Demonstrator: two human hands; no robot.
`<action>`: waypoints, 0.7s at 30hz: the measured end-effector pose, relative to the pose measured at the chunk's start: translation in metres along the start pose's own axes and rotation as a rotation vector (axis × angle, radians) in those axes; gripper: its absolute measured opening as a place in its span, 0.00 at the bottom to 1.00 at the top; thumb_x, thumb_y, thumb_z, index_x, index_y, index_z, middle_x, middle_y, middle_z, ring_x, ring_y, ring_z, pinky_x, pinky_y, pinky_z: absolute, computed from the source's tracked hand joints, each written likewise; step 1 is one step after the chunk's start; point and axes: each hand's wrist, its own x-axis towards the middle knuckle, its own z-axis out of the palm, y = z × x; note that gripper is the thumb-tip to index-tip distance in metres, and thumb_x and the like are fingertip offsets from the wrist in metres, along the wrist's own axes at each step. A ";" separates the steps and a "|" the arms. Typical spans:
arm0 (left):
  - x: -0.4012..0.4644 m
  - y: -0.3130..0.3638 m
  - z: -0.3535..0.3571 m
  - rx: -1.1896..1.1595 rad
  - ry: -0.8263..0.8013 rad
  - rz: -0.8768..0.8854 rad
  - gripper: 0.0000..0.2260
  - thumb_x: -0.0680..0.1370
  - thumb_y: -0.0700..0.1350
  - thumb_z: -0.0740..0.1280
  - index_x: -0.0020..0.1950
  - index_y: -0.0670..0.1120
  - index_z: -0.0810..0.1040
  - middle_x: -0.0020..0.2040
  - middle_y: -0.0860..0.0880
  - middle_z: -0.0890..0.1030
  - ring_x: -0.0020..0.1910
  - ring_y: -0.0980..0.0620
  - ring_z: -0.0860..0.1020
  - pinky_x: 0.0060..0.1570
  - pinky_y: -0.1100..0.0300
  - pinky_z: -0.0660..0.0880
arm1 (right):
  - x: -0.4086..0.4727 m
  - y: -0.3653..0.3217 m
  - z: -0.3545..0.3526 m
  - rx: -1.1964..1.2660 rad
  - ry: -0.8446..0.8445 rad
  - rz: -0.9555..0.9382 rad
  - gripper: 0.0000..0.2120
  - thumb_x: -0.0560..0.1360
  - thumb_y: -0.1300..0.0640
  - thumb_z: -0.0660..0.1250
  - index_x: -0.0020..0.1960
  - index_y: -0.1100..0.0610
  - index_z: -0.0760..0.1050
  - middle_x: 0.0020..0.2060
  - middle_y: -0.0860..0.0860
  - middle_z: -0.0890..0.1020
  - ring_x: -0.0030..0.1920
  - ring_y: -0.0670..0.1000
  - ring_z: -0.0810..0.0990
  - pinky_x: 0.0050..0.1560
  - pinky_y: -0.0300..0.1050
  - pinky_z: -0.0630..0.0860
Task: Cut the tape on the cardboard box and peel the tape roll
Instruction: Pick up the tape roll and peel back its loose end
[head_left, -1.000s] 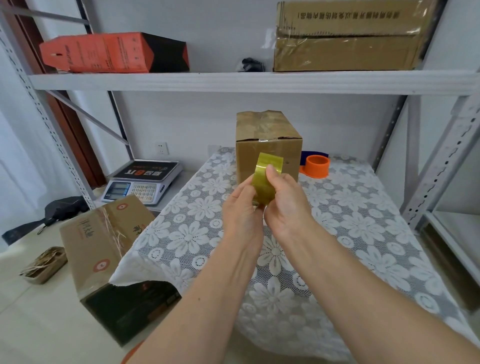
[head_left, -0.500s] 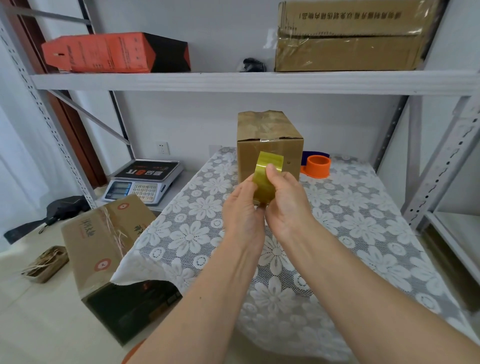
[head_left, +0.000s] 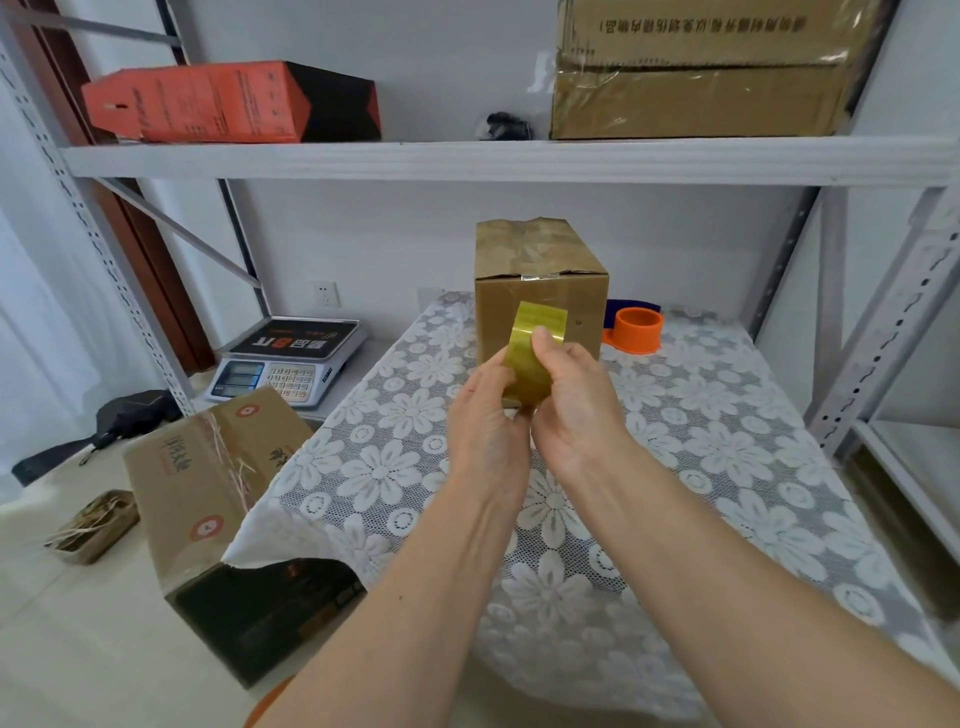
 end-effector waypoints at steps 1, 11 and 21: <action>0.001 0.000 -0.002 0.006 -0.013 -0.009 0.12 0.72 0.31 0.61 0.45 0.39 0.84 0.40 0.46 0.83 0.45 0.51 0.78 0.57 0.53 0.74 | 0.001 -0.001 -0.001 -0.039 -0.004 -0.012 0.10 0.78 0.58 0.65 0.37 0.57 0.71 0.32 0.51 0.78 0.33 0.47 0.76 0.34 0.40 0.74; -0.005 -0.001 0.000 0.012 -0.011 -0.030 0.09 0.77 0.34 0.64 0.44 0.43 0.84 0.39 0.49 0.86 0.41 0.57 0.82 0.60 0.54 0.75 | 0.004 -0.006 -0.006 -0.152 -0.004 -0.038 0.08 0.77 0.58 0.65 0.41 0.59 0.72 0.32 0.51 0.79 0.33 0.47 0.78 0.32 0.39 0.76; -0.001 0.004 -0.011 0.154 -0.070 -0.063 0.14 0.76 0.40 0.58 0.55 0.38 0.81 0.56 0.41 0.82 0.56 0.47 0.76 0.64 0.50 0.70 | 0.007 -0.009 -0.012 -0.347 -0.014 -0.101 0.08 0.76 0.55 0.67 0.41 0.58 0.75 0.39 0.59 0.81 0.40 0.54 0.79 0.47 0.51 0.76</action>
